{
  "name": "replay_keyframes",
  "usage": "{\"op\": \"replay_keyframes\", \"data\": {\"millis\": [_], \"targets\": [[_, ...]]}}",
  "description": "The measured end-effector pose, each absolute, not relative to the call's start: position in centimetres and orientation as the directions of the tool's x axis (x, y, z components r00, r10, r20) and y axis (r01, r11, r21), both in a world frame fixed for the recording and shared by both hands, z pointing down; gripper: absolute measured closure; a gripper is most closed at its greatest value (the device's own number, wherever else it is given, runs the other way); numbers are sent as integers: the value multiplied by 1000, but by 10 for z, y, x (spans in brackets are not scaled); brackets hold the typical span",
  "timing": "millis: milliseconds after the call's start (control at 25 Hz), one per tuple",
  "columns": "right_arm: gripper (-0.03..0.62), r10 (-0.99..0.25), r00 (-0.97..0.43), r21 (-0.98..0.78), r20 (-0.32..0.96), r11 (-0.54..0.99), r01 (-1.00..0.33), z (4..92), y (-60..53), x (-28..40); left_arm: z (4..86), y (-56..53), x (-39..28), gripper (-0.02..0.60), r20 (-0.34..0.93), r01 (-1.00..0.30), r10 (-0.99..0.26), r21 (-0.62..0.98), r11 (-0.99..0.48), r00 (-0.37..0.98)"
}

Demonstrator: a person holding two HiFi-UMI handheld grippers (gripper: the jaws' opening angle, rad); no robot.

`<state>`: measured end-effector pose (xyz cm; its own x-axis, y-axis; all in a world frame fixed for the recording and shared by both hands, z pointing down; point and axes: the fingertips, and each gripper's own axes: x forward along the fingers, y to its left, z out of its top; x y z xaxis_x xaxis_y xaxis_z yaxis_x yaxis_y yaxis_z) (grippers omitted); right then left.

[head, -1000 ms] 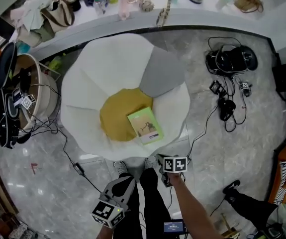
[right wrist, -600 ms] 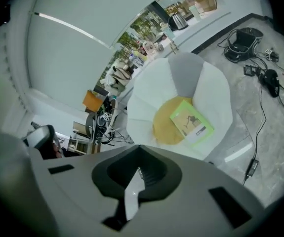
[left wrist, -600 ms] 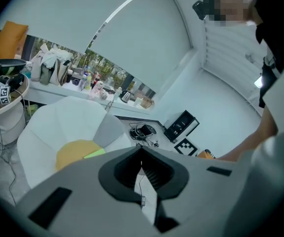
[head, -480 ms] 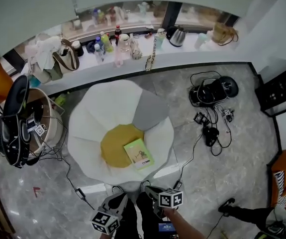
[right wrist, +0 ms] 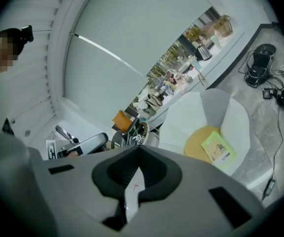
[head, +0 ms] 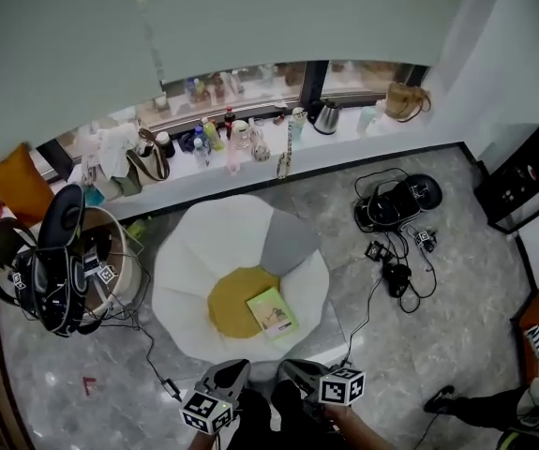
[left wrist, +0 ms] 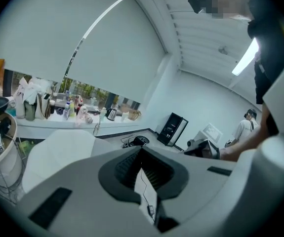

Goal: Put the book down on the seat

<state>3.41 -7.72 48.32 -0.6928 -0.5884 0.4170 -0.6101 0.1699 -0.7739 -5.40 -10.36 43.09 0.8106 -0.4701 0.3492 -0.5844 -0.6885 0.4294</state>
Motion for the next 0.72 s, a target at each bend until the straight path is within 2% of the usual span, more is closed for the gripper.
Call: {"op": "replay_keyframes", "data": {"millis": [400,720], "targets": [[580,-713,-573,-587,404,279,-760,446,-88,94,376,-87,-56,569,252,-575,-517,366,-732,818],[580,-692,-558,-487,458,329,-809,456,-83,109,368,-70,-64,569,237,-566,-514,382,-731,824]]}}
